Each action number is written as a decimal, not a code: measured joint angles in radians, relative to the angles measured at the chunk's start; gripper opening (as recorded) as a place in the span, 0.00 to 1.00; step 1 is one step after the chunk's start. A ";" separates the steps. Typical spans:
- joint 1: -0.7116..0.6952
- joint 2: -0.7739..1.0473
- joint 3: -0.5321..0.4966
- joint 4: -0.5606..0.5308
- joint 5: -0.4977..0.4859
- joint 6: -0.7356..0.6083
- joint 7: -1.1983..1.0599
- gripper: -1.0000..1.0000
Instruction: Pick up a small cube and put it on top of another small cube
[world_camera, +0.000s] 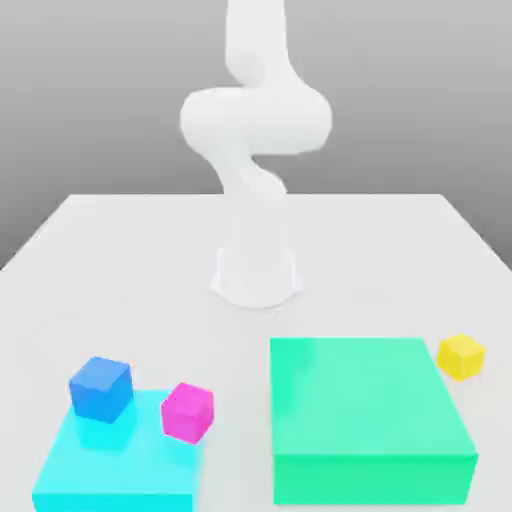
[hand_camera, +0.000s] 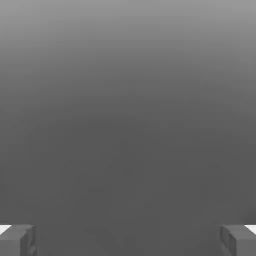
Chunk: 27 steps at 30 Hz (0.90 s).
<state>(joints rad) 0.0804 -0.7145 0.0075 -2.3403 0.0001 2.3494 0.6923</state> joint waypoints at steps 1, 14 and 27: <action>0.036 0.040 0.004 -0.018 0.002 0.023 -0.051 0.50; 0.414 0.500 0.103 -0.232 0.018 0.290 -0.640 0.50; 0.678 0.966 0.130 -0.349 -0.162 0.587 -0.904 0.50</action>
<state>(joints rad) 0.7585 0.2510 0.1372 -2.6892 -0.1615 2.9365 -0.2117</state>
